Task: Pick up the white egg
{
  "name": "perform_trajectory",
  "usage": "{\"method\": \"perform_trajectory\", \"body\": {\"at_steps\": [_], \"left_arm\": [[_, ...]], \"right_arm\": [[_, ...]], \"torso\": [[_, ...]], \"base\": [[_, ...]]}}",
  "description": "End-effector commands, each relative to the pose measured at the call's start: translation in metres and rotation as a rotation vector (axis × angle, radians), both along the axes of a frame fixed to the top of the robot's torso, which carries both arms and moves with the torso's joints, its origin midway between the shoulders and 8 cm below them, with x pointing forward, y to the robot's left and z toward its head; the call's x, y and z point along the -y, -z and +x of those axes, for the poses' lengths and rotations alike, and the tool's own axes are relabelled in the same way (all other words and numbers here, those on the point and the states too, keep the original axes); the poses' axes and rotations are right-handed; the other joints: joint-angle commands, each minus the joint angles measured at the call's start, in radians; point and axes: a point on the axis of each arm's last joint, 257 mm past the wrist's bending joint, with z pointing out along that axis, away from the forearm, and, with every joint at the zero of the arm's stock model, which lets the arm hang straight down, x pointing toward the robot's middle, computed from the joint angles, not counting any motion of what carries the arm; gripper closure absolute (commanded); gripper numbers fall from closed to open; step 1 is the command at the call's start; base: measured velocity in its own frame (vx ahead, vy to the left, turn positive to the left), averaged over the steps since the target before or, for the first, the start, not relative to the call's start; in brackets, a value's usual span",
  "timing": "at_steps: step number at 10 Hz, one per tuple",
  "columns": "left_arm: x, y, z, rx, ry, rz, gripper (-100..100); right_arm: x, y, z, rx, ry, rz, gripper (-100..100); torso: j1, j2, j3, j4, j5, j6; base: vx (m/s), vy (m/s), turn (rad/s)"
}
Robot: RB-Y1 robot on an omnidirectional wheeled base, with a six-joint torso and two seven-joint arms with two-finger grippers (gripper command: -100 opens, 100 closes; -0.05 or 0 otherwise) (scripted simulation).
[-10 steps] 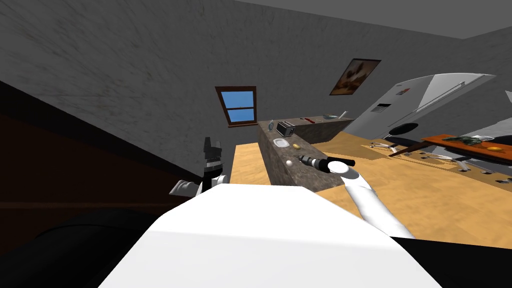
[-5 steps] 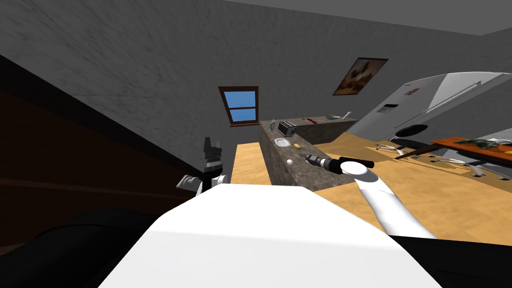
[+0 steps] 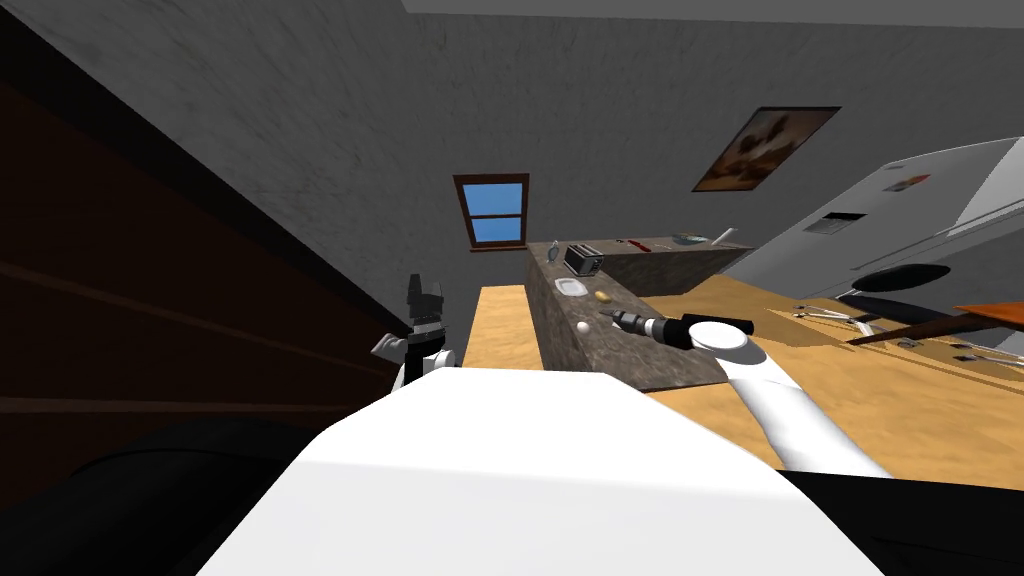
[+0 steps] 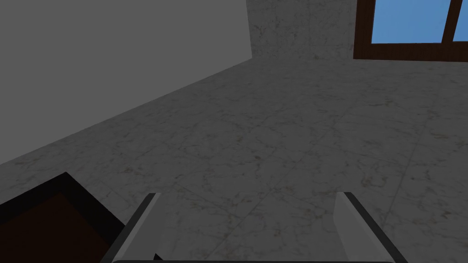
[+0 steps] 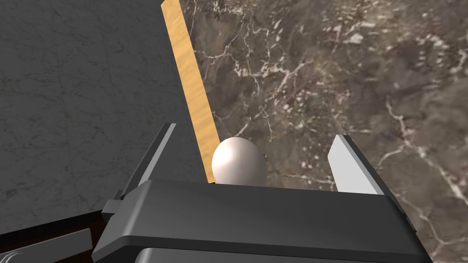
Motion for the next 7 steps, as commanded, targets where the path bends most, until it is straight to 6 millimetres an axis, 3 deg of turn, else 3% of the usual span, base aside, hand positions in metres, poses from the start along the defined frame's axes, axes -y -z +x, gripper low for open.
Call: {"method": "perform_trajectory", "body": {"at_steps": [1,5,7], "left_arm": [[0.000,0.000,0.000,0.000,0.000,0.000,0],[0.000,0.000,0.000,0.000,0.000,0.000,0],[0.000,0.000,0.000,0.000,0.000,0.000,0]], "right_arm": [[-0.016,0.010,-0.008,-0.034,-0.034,0.020,-100],[-0.059,0.049,-0.035,-0.147,-0.108,0.083,-100],[-0.069,0.061,-0.044,-0.178,-0.119,0.102,-100]], "torso": [[0.000,0.000,0.000,0.000,0.000,0.000],[0.001,-0.002,-0.001,0.000,0.000,0.000],[0.002,-0.001,-0.001,0.000,0.000,0.001]], "base": [[0.009,-0.061,0.100],[0.015,-0.048,0.117],[0.004,-0.026,0.026]]}}
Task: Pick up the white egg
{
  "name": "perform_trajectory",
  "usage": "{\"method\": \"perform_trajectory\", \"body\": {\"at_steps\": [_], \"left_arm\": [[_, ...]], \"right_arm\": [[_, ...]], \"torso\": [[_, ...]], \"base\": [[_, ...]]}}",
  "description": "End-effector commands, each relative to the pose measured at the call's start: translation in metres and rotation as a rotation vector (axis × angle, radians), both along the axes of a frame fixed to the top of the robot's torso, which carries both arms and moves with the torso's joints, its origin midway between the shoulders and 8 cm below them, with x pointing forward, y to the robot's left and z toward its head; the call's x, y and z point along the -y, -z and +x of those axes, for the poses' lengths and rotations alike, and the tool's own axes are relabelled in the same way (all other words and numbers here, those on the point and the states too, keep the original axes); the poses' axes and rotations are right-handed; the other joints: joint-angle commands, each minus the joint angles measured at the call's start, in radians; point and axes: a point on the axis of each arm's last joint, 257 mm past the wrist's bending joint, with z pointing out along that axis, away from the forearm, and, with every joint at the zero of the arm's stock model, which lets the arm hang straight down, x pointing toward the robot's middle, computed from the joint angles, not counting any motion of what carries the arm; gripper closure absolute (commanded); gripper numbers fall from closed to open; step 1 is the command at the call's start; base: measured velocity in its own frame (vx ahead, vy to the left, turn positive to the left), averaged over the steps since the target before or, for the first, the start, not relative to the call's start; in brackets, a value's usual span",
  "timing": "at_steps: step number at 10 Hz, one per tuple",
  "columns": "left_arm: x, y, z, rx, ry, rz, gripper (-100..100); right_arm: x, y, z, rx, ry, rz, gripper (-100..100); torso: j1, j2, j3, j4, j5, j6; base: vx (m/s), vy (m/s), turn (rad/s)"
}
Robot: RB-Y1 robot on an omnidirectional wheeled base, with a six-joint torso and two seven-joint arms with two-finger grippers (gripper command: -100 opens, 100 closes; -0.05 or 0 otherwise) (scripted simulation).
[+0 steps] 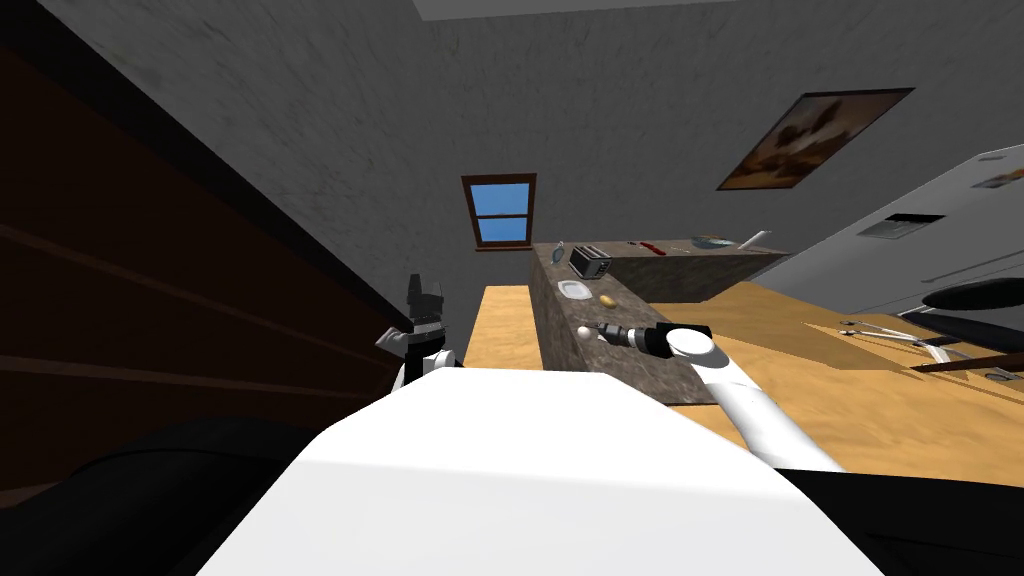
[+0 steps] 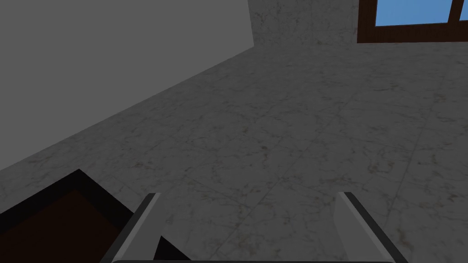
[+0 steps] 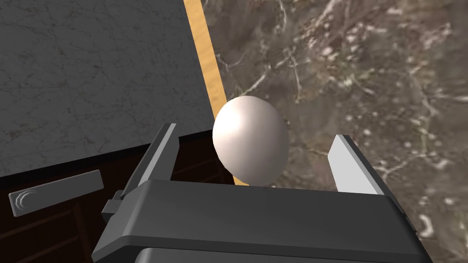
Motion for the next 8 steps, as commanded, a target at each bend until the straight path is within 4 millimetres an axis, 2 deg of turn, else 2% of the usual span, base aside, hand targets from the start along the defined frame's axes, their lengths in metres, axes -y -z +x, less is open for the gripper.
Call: {"method": "perform_trajectory", "body": {"at_steps": [1,2,3,8], "left_arm": [[0.000,0.000,0.000,0.000,0.000,0.000,0],[0.000,0.000,0.000,0.000,0.000,0.000,0],[0.000,0.000,0.000,0.000,0.000,0.000,0],[0.000,0.000,0.000,0.000,0.000,0.000,0]], "right_arm": [[0.000,0.000,0.000,0.000,0.000,0.000,-100],[-0.001,0.001,-0.001,-0.004,0.000,0.002,0],[0.009,0.004,0.006,-0.002,0.032,0.001,-100],[0.034,0.012,0.022,-0.001,0.112,0.001,-100]], "torso": [[0.000,0.000,0.000,0.000,0.000,0.000],[0.001,0.000,0.000,0.000,0.000,0.000],[0.001,0.000,0.000,0.000,0.000,0.000],[0.001,0.006,0.003,0.001,0.001,0.000]], "base": [[0.000,-0.010,0.012],[0.000,0.000,0.000],[-0.051,-0.004,0.236],[-0.090,-0.001,0.173]]}}
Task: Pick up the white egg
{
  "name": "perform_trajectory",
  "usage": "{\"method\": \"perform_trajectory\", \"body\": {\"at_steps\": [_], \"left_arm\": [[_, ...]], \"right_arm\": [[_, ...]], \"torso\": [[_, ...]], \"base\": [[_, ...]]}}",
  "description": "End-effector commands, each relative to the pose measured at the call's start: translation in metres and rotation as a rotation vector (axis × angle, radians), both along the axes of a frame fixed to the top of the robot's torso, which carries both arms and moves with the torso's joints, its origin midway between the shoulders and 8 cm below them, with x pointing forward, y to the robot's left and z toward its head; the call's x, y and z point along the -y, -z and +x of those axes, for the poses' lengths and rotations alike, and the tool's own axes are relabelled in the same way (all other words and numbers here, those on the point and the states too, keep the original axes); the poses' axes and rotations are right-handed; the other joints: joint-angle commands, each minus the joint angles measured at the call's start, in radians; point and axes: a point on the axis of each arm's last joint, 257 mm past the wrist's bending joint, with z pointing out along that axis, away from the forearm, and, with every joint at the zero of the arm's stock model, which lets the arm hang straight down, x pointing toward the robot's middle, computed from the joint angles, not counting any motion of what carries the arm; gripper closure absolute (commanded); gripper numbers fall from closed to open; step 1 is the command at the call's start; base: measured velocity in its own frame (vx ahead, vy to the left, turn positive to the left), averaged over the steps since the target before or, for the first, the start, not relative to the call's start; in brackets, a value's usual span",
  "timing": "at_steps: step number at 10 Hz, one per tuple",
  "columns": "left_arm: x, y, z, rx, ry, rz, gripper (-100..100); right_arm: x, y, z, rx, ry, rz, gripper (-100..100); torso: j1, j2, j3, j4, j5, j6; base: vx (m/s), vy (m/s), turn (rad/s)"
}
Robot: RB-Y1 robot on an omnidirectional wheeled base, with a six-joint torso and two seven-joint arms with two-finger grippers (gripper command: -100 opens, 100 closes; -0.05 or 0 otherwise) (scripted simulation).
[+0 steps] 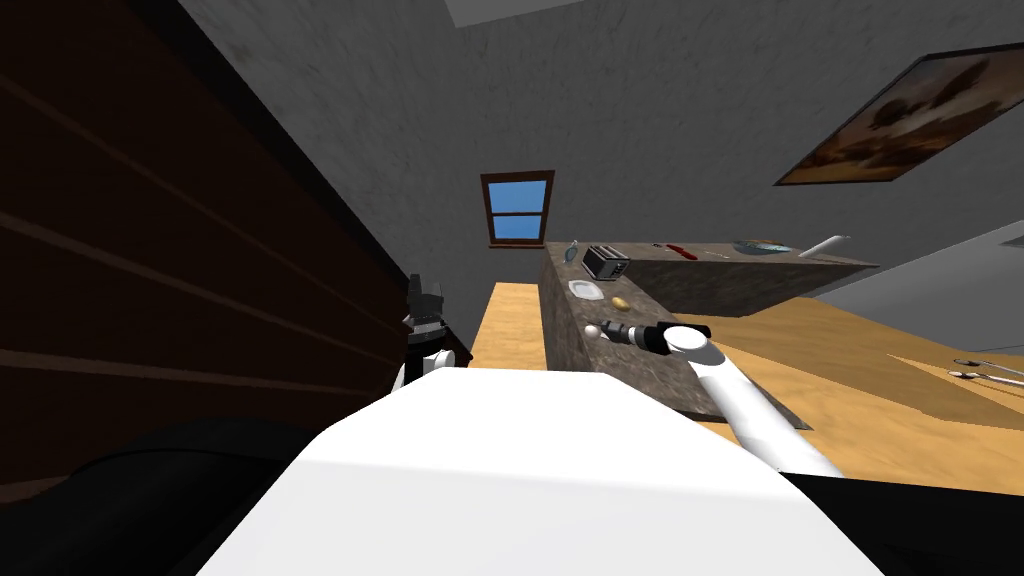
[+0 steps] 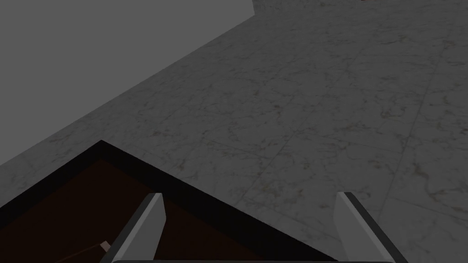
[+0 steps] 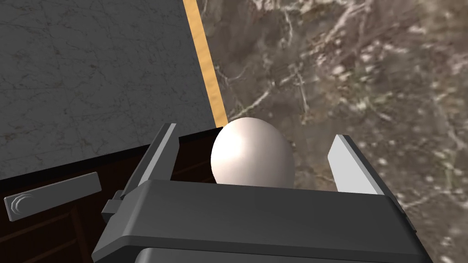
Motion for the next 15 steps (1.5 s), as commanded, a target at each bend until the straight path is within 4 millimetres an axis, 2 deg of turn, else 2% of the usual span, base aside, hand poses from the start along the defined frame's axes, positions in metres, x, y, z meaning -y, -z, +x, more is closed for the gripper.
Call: {"method": "perform_trajectory", "body": {"at_steps": [1,3,4,5,9,10,11,15], "left_arm": [[0.000,0.000,0.000,0.000,0.000,0.000,0],[0.000,0.000,0.000,0.000,0.000,0.000,0],[0.000,0.000,0.000,0.000,0.000,0.000,0],[0.000,0.000,0.000,0.000,0.000,0.000,0],[0.000,0.000,0.000,0.000,0.000,0.000,0],[0.000,0.000,0.000,0.000,0.000,0.000,0],[0.000,0.000,0.000,0.000,0.000,0.000,0],[0.000,0.000,0.000,0.000,0.000,0.000,0]], "right_arm": [[0.008,0.002,0.006,0.000,0.026,0.000,-100],[0.018,0.006,0.011,0.000,0.057,0.001,-100],[0.015,0.005,0.009,0.000,0.046,0.000,-100],[0.016,0.006,0.010,0.000,0.049,0.000,100],[0.016,0.006,0.009,0.000,0.048,0.000,100],[0.016,0.006,0.009,0.000,0.048,0.000,0],[0.008,0.002,0.006,0.000,0.026,0.000,100],[-0.011,-0.004,-0.007,0.000,-0.037,0.000,100]], "torso": [[0.000,0.000,0.000,0.000,0.000,0.000],[0.000,0.000,0.000,0.000,0.000,0.000],[0.000,0.000,0.000,0.000,0.000,0.000],[0.000,-0.002,-0.001,0.000,0.000,0.001],[0.000,-0.005,-0.003,-0.001,0.000,0.001],[0.000,-0.005,-0.003,-0.001,0.000,0.001],[0.000,-0.005,-0.003,-0.001,0.000,0.001],[-0.001,-0.011,-0.006,-0.002,0.000,0.001]], "base": [[-0.085,0.001,0.160],[-0.083,0.006,0.143],[-0.037,-0.001,0.031],[-0.006,0.000,-0.007],[0.000,0.000,0.000],[0.000,0.000,0.000],[0.059,-0.013,-0.195],[0.097,-0.002,-0.176]]}}
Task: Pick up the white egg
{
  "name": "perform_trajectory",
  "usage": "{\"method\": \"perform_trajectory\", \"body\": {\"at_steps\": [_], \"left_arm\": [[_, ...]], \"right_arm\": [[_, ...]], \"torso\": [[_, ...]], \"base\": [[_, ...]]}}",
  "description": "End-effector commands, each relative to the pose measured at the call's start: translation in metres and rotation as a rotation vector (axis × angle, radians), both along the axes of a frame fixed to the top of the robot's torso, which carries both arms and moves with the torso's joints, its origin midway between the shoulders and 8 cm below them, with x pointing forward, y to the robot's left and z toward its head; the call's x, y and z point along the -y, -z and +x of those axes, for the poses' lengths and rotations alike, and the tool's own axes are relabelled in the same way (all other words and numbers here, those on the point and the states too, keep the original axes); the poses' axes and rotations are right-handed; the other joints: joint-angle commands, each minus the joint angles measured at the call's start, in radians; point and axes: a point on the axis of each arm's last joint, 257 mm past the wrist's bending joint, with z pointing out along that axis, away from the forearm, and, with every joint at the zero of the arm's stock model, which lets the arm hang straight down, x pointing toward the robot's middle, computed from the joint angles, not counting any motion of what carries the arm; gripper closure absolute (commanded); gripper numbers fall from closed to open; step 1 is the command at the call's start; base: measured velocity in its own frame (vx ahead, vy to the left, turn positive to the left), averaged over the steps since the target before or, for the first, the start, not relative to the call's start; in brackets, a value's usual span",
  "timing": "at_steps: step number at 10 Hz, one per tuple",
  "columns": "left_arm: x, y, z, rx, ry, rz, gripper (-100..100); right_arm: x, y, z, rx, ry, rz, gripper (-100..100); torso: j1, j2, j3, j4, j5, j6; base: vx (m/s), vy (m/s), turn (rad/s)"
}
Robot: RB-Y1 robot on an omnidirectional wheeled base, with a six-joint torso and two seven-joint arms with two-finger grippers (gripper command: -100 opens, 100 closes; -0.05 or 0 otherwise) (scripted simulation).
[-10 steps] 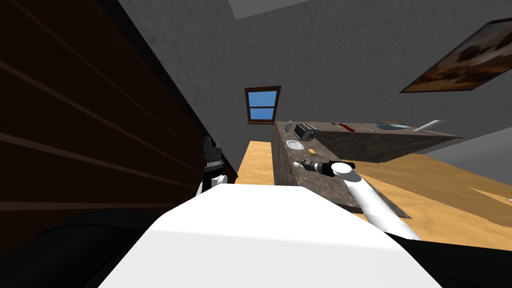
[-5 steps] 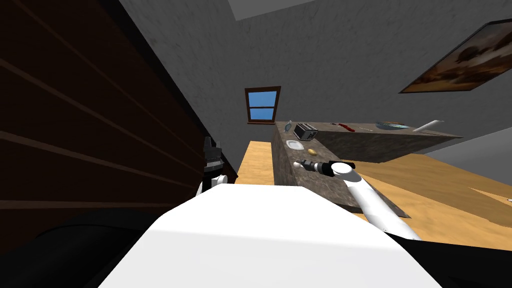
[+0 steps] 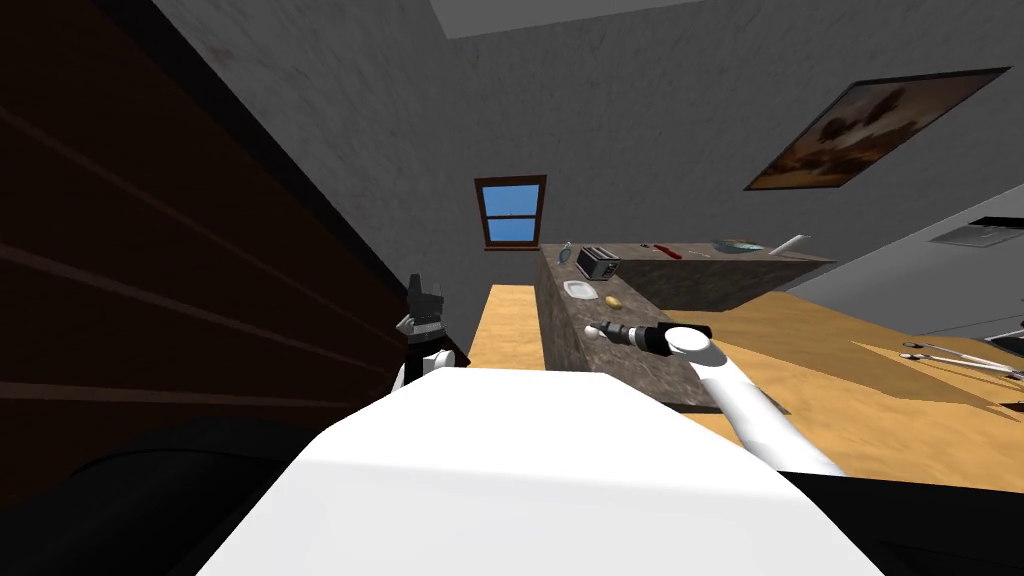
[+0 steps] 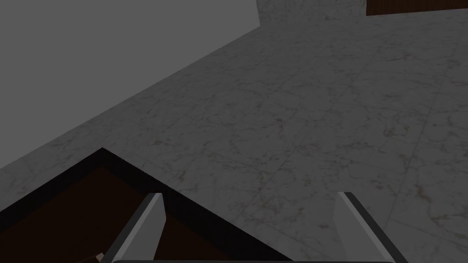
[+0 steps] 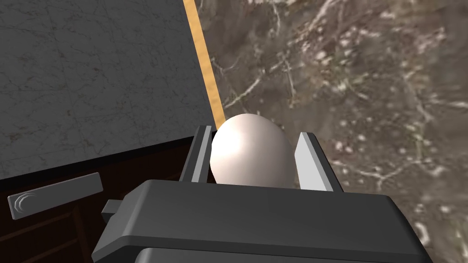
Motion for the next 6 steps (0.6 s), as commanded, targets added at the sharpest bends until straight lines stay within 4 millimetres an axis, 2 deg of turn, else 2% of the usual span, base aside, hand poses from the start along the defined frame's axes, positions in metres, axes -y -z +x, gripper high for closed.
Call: {"method": "perform_trajectory", "body": {"at_steps": [1,4,5,6], "left_arm": [[0.000,0.000,0.000,0.000,0.000,0.000,0],[0.000,0.000,0.000,0.000,0.000,0.000,0],[0.000,0.000,0.000,0.000,0.000,0.000,0],[0.000,0.000,0.000,0.000,0.000,0.000,0]], "right_arm": [[-0.010,-0.003,-0.004,-0.001,-0.027,0.001,100],[-0.025,-0.007,-0.015,-0.002,-0.076,0.002,100],[-0.021,-0.007,-0.013,-0.002,-0.064,0.002,100],[-0.022,-0.007,-0.013,-0.003,-0.067,0.002,0]], "torso": [[0.000,0.000,0.000,0.000,0.000,0.000],[0.000,0.001,0.001,0.000,0.000,0.000],[0.000,0.001,0.001,0.000,0.000,0.000],[0.000,0.003,0.001,0.001,0.000,-0.001]], "base": [[0.079,0.009,-0.172],[0.074,0.001,-0.153],[0.031,0.003,-0.027],[0.000,0.000,0.000]]}}
